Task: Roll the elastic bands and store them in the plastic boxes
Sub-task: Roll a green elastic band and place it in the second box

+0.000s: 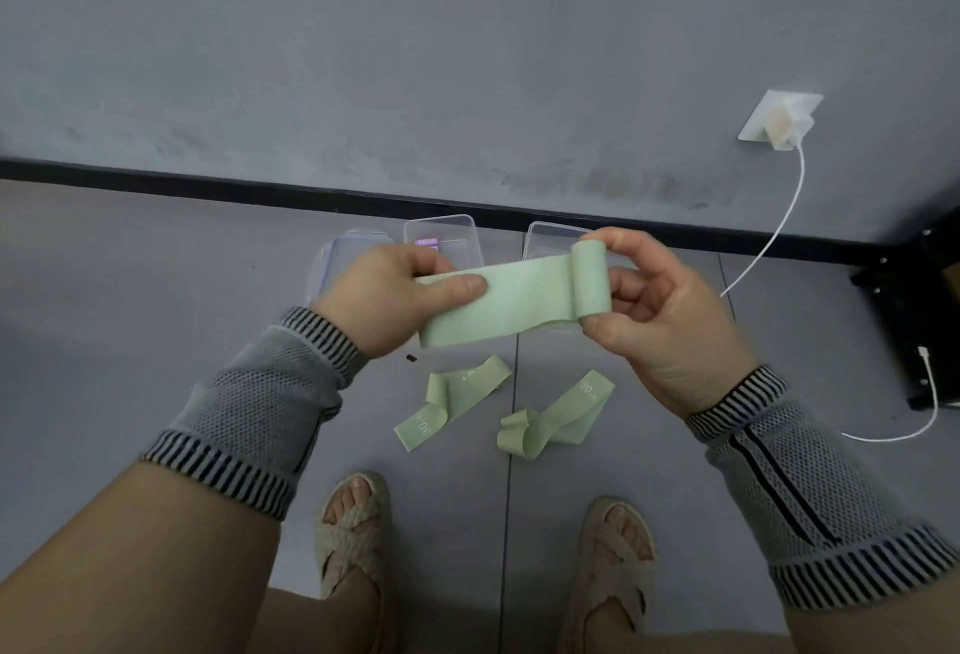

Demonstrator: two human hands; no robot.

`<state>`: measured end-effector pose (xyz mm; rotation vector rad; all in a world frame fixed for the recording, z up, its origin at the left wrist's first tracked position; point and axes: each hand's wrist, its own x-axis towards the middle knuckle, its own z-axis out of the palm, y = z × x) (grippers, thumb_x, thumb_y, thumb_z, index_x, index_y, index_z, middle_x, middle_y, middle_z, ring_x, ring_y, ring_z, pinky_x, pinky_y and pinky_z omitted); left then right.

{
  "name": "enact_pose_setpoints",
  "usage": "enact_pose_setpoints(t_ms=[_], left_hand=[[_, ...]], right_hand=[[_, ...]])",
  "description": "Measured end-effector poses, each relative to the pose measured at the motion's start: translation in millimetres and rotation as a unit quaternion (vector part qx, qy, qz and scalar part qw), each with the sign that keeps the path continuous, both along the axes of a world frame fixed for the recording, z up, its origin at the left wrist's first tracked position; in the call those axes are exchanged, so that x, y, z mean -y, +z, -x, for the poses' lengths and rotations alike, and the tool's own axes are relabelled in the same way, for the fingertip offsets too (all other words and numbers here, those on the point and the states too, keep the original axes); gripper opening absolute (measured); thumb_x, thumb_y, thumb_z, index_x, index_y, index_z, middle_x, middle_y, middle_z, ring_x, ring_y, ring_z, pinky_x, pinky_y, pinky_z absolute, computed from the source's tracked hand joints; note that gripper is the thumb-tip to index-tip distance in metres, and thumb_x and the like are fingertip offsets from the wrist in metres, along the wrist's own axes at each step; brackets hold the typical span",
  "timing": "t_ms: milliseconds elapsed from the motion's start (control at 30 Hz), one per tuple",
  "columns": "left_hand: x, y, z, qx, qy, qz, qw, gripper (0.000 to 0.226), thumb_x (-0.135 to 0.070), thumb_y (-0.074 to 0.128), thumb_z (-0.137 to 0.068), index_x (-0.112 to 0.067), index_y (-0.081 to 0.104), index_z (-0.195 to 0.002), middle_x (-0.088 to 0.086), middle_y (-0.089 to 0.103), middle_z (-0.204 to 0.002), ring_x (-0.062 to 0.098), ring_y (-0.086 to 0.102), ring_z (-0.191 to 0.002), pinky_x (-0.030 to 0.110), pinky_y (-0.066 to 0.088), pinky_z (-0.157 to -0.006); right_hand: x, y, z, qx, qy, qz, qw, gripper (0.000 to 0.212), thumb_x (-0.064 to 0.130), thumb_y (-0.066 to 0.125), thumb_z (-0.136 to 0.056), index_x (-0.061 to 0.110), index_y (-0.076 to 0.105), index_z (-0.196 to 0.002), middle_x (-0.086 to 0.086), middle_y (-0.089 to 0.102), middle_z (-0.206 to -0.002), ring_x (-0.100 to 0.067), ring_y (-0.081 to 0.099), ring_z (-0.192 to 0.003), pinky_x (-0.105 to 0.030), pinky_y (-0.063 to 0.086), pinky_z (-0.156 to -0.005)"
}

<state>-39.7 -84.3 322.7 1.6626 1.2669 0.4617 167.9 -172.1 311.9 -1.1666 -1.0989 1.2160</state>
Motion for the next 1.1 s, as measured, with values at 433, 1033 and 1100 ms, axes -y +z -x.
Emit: enact_pose_setpoints(t_ms=[433, 1033, 1100], left_hand=[[-2, 7, -1, 0.248, 0.071, 0.166, 0.952, 0.009, -0.013, 0.062, -0.083, -0.014, 0.058, -0.075, -0.004, 0.061, -0.060, 0.005, 0.053, -0.046, 0.014, 0.044, -0.041], [-2, -3, -7, 0.094, 0.126, -0.094, 0.983, 0.013, -0.024, 0.068, -0.084, -0.024, 0.066, -0.071, -0.013, 0.065, -0.054, 0.000, 0.058, -0.049, 0.017, 0.044, -0.051], [-3, -3, -5, 0.094, 0.127, -0.100, 0.982, 0.013, -0.023, 0.068, -0.084, -0.024, 0.065, -0.071, -0.013, 0.064, -0.052, -0.001, 0.057, -0.047, 0.016, 0.044, -0.051]], right_hand=[[-3, 0, 6, 0.117, -0.104, -0.023, 0.987, 0.050, -0.011, 0.066, -0.074, 0.023, 0.056, -0.110, 0.009, 0.058, -0.064, -0.008, 0.055, -0.063, -0.024, 0.050, -0.066], [-3, 0, 16, 0.174, -0.095, -0.028, 0.980, 0.047, -0.006, 0.071, -0.066, 0.029, 0.057, -0.094, 0.007, 0.055, -0.062, -0.012, 0.048, -0.057, -0.028, 0.045, -0.056], [-3, -2, 16, 0.182, -0.096, -0.030, 0.978, 0.049, -0.009, 0.069, -0.066, 0.029, 0.057, -0.094, 0.003, 0.055, -0.063, -0.014, 0.049, -0.058, -0.029, 0.046, -0.058]])
